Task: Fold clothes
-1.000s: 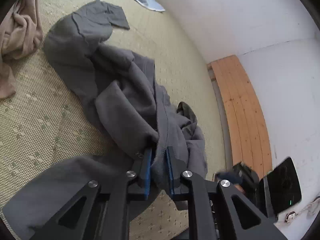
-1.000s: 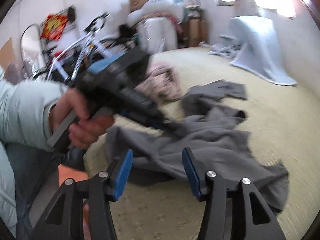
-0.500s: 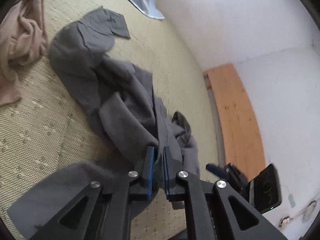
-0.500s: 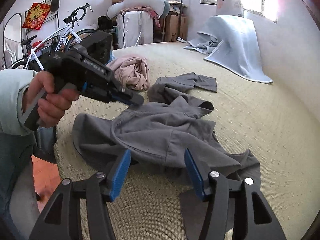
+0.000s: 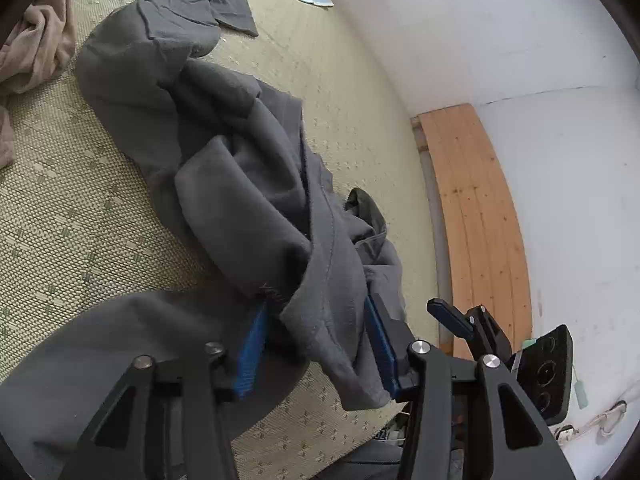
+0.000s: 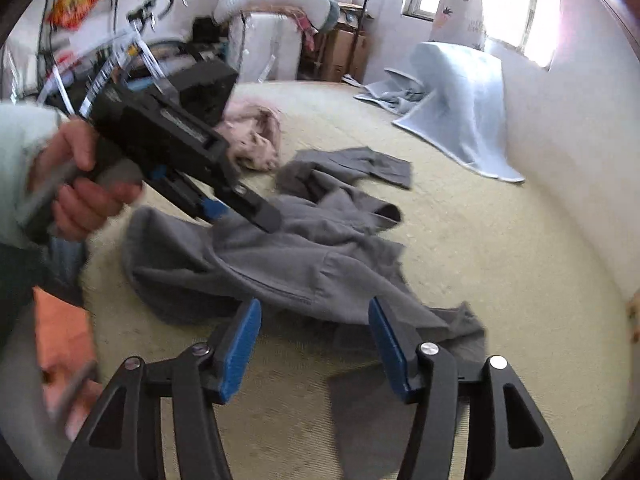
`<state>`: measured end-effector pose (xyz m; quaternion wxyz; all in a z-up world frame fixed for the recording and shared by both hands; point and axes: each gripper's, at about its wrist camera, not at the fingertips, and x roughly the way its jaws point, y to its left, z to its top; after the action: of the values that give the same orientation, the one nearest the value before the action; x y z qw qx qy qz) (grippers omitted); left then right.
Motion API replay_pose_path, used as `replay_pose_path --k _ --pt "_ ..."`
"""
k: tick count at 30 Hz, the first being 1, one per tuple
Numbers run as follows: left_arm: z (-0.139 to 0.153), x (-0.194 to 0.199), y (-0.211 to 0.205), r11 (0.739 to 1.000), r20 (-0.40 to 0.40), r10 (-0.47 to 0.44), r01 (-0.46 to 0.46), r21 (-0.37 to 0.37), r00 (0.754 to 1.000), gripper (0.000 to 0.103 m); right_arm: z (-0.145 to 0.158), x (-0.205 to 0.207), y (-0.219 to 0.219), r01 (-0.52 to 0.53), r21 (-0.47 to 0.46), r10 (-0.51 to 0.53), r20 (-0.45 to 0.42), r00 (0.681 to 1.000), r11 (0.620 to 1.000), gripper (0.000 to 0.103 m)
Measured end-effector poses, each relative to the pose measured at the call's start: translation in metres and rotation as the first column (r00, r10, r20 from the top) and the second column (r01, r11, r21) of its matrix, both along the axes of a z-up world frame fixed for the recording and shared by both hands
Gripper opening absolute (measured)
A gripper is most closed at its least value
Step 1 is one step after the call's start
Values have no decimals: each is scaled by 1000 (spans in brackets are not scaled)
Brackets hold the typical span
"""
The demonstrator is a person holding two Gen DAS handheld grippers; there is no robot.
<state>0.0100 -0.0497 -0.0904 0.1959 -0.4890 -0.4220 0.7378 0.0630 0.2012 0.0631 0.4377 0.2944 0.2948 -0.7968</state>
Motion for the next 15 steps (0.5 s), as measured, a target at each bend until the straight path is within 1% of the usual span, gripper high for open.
replay_pose_path --k 1,2,3,7,11,13,15 --pt "2 0 -1 1000 -7 6 -7 -5 1000 21 -3 1 -1 9 25 -9 -25 1000 1000 60" --pt "4 1 -3 1000 -19 14 -14 -1 1000 15 -6 1 -2 23 49 -20 -55 998 999 60" --pt "7 2 -5 1000 -31 22 -22 2 999 12 -10 2 -3 38 72 -32 -86 996 997 60" --pt "18 4 -12 999 -74 50 -48 23 996 9 -11 11 -10 70 99 -46 -228 972 993 60" --pt "26 5 -19 997 -107 62 -56 54 992 9 -10 23 -18 94 114 -46 -367 929 989 60" --pt "30 5 -22 996 -123 66 -58 70 990 9 -13 30 -23 82 136 -20 -406 914 987 60" --pt "34 5 -26 994 -134 73 -62 86 988 9 -19 34 -27 66 173 12 -413 911 983 60"
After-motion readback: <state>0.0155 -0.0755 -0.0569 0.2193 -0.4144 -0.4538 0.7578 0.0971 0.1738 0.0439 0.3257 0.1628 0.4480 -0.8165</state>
